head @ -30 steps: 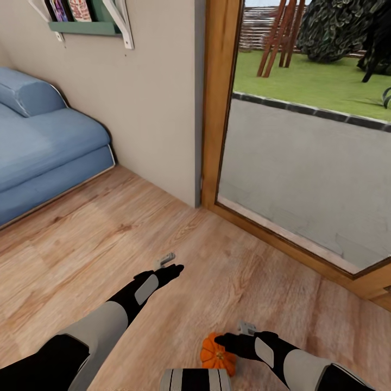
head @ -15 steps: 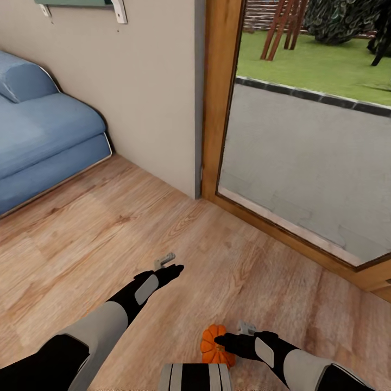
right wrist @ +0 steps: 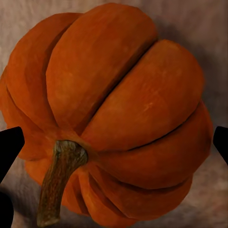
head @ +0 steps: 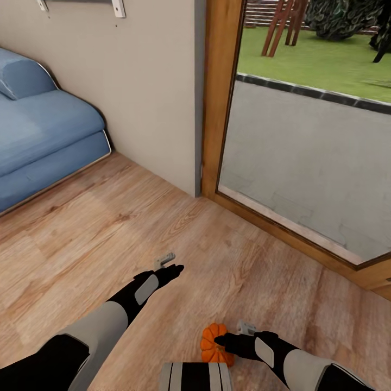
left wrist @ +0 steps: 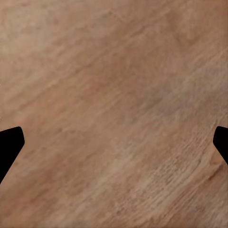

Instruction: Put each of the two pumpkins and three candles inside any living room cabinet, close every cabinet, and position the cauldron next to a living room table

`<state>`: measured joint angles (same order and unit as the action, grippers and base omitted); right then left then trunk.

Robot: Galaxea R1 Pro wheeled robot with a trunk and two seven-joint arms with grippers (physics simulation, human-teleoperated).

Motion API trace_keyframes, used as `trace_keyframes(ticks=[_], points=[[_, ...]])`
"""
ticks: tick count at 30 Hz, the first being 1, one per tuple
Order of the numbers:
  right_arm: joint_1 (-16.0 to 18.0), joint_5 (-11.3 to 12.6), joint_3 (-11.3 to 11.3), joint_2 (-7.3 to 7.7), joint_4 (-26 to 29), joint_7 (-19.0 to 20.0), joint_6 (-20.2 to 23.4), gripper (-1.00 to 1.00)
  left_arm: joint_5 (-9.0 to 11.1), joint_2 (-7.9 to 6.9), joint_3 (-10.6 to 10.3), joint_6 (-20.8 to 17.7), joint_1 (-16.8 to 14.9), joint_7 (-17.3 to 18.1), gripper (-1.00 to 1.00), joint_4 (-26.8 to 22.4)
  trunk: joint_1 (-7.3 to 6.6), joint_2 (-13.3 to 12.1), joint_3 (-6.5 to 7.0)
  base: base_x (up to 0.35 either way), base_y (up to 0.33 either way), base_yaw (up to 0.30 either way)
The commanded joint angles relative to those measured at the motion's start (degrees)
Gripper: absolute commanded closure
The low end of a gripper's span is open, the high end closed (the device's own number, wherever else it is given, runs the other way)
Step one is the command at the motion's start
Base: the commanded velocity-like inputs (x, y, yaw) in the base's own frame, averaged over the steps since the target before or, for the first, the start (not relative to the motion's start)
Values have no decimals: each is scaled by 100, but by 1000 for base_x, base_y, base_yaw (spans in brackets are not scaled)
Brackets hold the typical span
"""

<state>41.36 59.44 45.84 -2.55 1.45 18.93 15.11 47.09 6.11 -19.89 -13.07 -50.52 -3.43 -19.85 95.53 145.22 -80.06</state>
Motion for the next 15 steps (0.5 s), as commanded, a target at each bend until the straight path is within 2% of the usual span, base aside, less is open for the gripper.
trace_keyframes(ticks=[1, 15], points=[[4, 59, 48, 0, -4, 14, 18, -100, 54, -5, -41, -15, -2, -36, -100, -10, 2, 3, -26, 0, 0, 0], [4, 59, 50, 0, -4, 14, 18, -100, 54, -5, -41, -20, -2, -35, -100, -10, 38, 22, -336, 0, 0, 0]])
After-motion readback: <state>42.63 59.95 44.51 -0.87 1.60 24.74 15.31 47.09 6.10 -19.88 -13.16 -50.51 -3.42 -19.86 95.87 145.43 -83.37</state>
